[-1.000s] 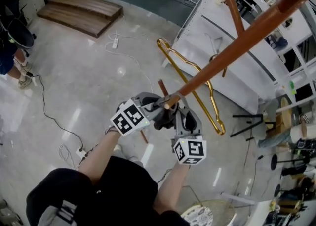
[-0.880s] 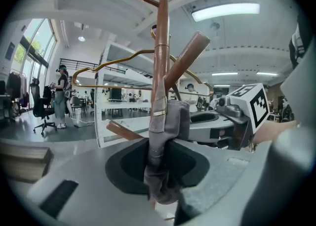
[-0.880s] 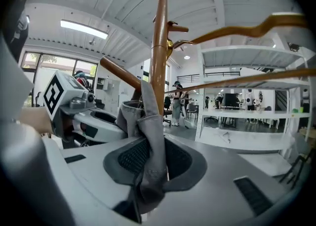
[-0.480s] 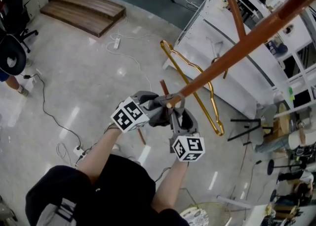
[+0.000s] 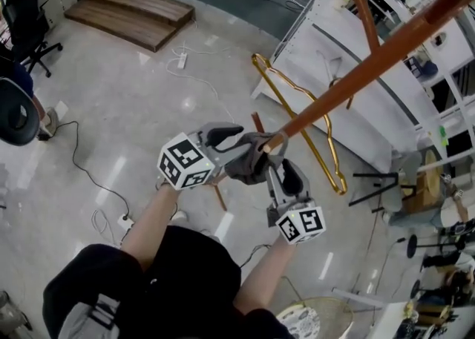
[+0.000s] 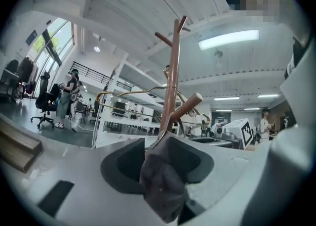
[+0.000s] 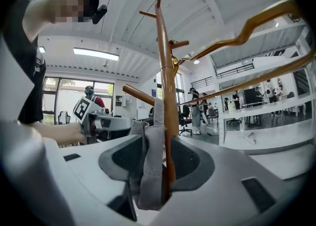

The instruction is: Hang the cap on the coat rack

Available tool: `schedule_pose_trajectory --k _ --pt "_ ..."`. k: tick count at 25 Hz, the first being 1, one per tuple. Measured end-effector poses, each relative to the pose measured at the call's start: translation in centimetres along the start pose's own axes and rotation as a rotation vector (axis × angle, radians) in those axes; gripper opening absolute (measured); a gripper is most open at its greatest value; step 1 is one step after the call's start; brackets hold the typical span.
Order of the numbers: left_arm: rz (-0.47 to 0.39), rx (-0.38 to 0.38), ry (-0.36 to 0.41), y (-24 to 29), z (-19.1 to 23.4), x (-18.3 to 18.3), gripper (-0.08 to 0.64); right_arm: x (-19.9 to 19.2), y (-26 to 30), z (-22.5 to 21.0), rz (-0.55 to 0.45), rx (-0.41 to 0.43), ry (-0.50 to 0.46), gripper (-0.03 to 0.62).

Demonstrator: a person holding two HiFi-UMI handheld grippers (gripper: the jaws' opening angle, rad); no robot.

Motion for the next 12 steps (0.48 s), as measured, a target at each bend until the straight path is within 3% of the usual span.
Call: schedule_pose_trajectory --k 3,5,7,9,12 --pt "-0.05 0.017 -0.054 0.0 -0.3 0.6 0.068 0.9 -1.3 -0.5 -0.07 -0.047 0.056 0.153" --pt "-0.051 0.061 -0.094 0.3 -0.4 0.1 0.0 1.1 -2.4 -1.9 -0.102 -0.189 0.07 0.09" --pt "-0.05 0.15 -0.103 0.5 -0.2 -0.5 0.0 1.7 -3.6 -3.7 -0.167 -0.393 0.081 0.017" --pt "-0.115 0.249 -0.106 0.3 0.4 -0.1 0.0 2.5 -4.5 -4.7 -0.252 -0.544 0.119 0.005" --pt "-0.149 0.27 -0.113 0.7 0.2 -0.1 0.0 2.5 -4.5 -4.5 -0.232 -0.616 0.103 -0.005"
Point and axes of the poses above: the fingertips, and each gripper's own axes: y forward along the fingers, z to its left, x out of its top, the point moved 2 cm from there along -y, backward along the fingers, and after that the axes turned 5 degrees about -z, right-handed, at the moved point
